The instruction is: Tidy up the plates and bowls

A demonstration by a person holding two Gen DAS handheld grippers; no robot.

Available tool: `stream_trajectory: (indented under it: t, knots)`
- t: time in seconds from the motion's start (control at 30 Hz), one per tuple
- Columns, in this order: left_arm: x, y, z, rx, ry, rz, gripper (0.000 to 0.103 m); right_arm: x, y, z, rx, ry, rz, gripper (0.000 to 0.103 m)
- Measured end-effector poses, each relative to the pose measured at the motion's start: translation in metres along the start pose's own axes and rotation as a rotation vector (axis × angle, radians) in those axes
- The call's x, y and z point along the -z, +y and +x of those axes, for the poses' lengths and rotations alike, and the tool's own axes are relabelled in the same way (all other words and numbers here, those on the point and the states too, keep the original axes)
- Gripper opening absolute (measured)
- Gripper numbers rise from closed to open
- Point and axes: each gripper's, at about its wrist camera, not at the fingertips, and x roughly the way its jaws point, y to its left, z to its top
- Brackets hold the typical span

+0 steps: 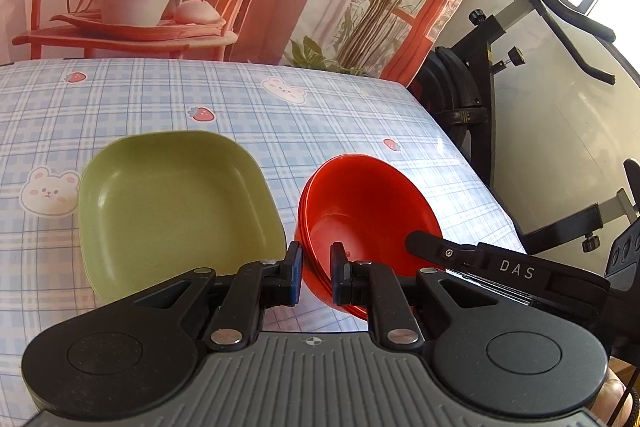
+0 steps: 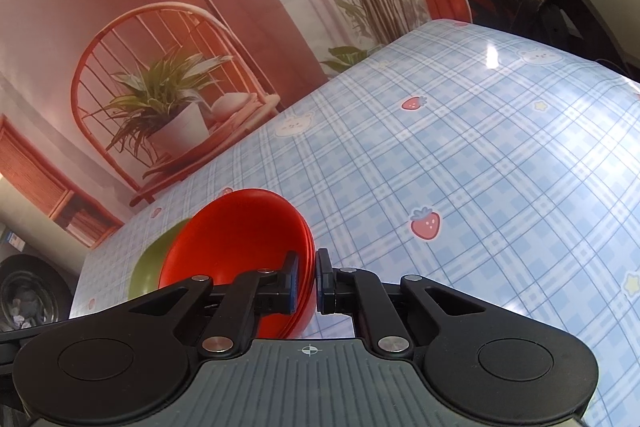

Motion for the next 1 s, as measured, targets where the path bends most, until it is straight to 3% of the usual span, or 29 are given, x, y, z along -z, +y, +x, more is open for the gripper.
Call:
stream_trajectory:
  t: [0.37,0.67,0.83,1.0]
  knots:
    - [-0.044,0.047,-0.029,-0.053,-0.056,-0.02,0.015,-0.027,0.076,0.039,-0.072,0.006,-0.094,0.009]
    - [-0.028,0.084,-0.024,-0.1,-0.004,-0.08,0.015,-0.005,0.108,0.069,-0.067,0.068,-0.143,0.009]
    - [-0.019,0.087,-0.021,-0.098,0.012,-0.094,0.015,0.004,0.105,0.075,-0.051,0.098,-0.146,0.009]
    - [-0.01,0.085,-0.021,-0.144,0.023,-0.057,0.015,0.013,0.102,0.079,-0.052,0.121,-0.153,0.009]
